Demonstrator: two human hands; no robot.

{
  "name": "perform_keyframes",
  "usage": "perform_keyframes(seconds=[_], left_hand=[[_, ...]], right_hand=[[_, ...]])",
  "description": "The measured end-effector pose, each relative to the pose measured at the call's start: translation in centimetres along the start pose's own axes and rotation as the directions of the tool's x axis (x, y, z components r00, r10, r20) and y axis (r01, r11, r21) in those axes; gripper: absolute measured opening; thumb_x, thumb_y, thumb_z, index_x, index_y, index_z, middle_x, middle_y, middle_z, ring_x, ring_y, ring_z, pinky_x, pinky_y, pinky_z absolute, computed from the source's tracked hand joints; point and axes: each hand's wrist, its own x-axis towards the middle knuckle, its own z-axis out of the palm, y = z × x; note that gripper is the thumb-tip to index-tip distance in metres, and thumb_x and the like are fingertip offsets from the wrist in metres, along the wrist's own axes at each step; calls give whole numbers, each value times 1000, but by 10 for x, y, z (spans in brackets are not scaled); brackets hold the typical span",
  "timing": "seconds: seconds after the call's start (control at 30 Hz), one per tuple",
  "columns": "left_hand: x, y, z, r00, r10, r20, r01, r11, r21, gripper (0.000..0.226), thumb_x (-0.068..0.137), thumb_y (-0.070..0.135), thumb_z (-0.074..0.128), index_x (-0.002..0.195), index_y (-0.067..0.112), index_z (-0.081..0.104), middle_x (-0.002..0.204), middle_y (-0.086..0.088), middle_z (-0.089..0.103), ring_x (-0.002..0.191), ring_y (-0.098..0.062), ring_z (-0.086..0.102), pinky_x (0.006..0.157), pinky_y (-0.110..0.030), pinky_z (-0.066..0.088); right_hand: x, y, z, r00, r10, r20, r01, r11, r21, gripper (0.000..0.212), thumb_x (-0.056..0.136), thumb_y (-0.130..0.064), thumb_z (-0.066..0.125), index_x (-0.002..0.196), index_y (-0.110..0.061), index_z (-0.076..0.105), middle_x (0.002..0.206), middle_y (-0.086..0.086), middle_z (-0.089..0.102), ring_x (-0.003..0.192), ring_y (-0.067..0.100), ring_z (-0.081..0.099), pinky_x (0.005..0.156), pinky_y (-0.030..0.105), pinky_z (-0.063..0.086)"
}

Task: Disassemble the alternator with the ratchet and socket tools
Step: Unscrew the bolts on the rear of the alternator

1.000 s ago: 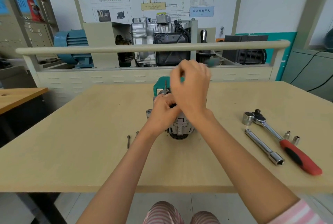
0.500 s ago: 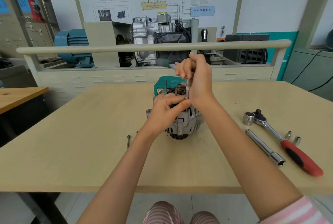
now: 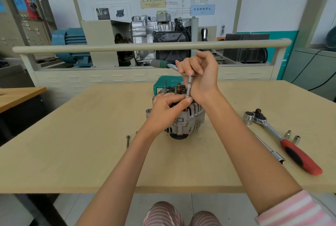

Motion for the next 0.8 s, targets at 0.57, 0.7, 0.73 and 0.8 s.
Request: perform_keyframes(seconds=[0.57, 0.7, 0.73, 0.8], left_hand=[[1, 3, 2, 1000, -11, 13, 11, 1000, 12, 45, 86, 34, 51, 75, -8, 63, 60, -15, 49, 61, -8, 43, 76, -40, 29], [-1, 1, 3, 1000, 18, -22, -18, 1000, 2, 33, 86, 26, 53, 58, 10, 57, 50, 14, 36, 52, -1, 35, 72, -34, 23], [0, 1, 4, 999, 14, -32, -14, 1000, 5, 31, 85, 23, 53, 54, 23, 58, 47, 16, 36, 50, 0, 34, 69, -33, 23], [1, 1, 5, 999, -13, -51, 13, 1000, -5, 41, 78, 15, 50, 44, 39, 52, 40, 17, 37, 46, 1, 34, 60, -30, 22]], right_hand=[[1, 4, 3, 998, -45, 42, 52, 984, -173, 61, 93, -11, 30, 33, -20, 33, 36, -1, 35, 49, 16, 37, 78, 20, 46], [-4, 13, 7, 990, -143, -3, 138, 957, -256, 58, 95, -10, 31, 37, -16, 36, 41, -2, 37, 50, 15, 38, 74, 19, 47], [-9, 18, 9, 965, -262, -31, 226, 884, -410, 52, 93, -13, 33, 42, -14, 36, 44, -1, 36, 51, 15, 37, 68, 19, 44], [-19, 28, 8, 807, -589, 37, 328, 396, -858, 35, 86, -20, 37, 52, -15, 39, 54, -2, 39, 59, 16, 38, 72, 26, 38]])
